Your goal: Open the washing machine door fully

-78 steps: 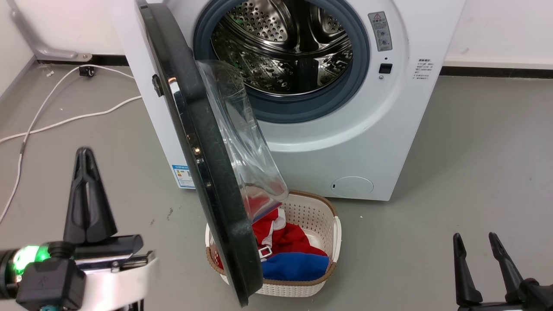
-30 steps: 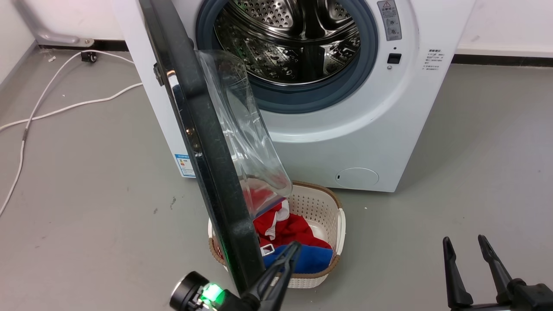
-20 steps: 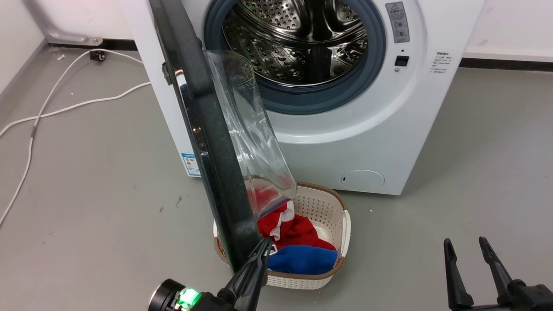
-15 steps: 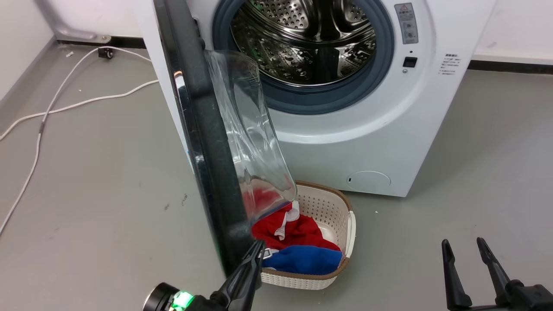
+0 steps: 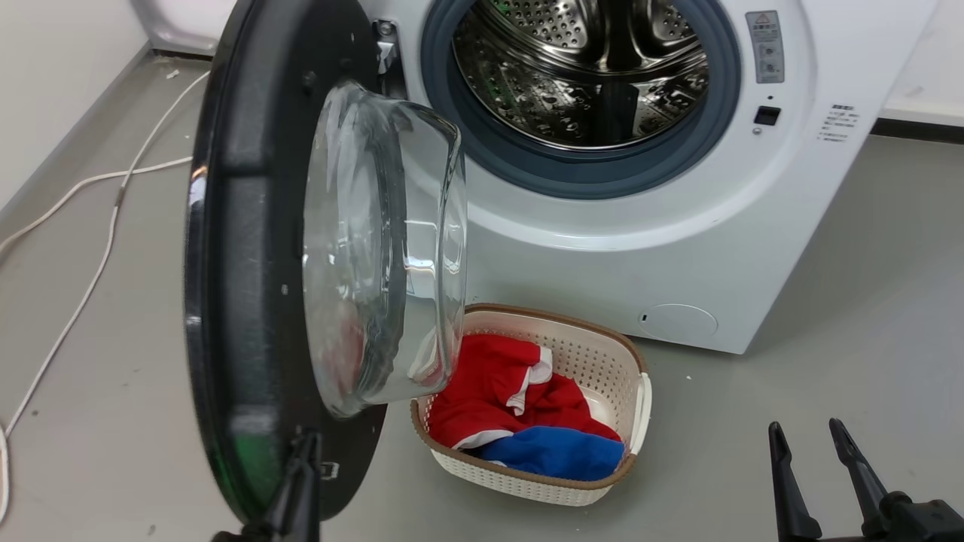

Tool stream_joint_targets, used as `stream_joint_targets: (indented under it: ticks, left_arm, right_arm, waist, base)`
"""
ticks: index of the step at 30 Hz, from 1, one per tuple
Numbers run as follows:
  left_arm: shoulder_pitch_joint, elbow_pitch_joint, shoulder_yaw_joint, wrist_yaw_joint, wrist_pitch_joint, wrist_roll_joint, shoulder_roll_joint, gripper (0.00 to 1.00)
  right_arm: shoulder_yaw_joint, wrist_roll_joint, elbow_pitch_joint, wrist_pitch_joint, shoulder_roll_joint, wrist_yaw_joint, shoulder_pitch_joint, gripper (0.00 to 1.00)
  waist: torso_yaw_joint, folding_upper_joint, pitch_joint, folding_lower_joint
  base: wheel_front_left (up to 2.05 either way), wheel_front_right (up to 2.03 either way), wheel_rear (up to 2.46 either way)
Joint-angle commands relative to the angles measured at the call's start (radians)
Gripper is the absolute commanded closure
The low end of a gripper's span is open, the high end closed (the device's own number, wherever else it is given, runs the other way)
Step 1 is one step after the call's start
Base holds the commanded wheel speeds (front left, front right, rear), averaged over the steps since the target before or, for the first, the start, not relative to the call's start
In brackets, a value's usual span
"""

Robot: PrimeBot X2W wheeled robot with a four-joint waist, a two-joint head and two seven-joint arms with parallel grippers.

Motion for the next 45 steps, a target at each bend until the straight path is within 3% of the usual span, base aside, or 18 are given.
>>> stream_joint_targets:
  ticks: [1, 15, 24, 31, 45]
  left_arm:
    - [0.011, -0.002, 0.029, 0.008, 0.002, -0.003, 0.006, 1.0]
    - [-0.103, 0.09, 0.281, -0.036, 0.0, -0.048, 0.061, 1.0]
    - [-0.184, 0.173, 0.412, -0.033, 0.001, -0.063, 0.065, 1.0]
    - [-0.271, 0.246, 0.492, -0.038, 0.0, -0.072, 0.098, 1.0]
    - [-0.467, 0.473, 0.619, -0.086, 0.0, -0.112, 0.25, 1.0]
  right_arm:
    - [-0.001, 0.006, 0.0, -0.002, 0.001, 0.0, 0.009, 0.0]
    - [0.005, -0.016, -0.007, -0.002, 0.001, 0.0, -0.02, 0.0]
    - [-0.003, -0.03, -0.014, -0.002, 0.001, 0.0, -0.034, 0.0]
    - [-0.004, -0.045, -0.021, -0.002, 0.001, 0.0, -0.059, 0.0]
    - [-0.005, -0.06, -0.027, -0.002, 0.001, 0.0, -0.104, 0.0]
  waist:
    - [0.011, 0.0, 0.002, 0.0]
    - [0.045, 0.0, 0.024, 0.0]
    - [0.033, 0.0, 0.067, 0.0]
    - [0.021, 0.0, 0.109, 0.0]
    - [-0.022, 0.0, 0.179, 0.0]
  base:
    - [0.0, 0.0, 0.0]
    - [0.0, 0.0, 0.0]
    - [0.0, 0.0, 0.0]
    - [0.0, 0.0, 0.0]
    - [0.0, 0.0, 0.0]
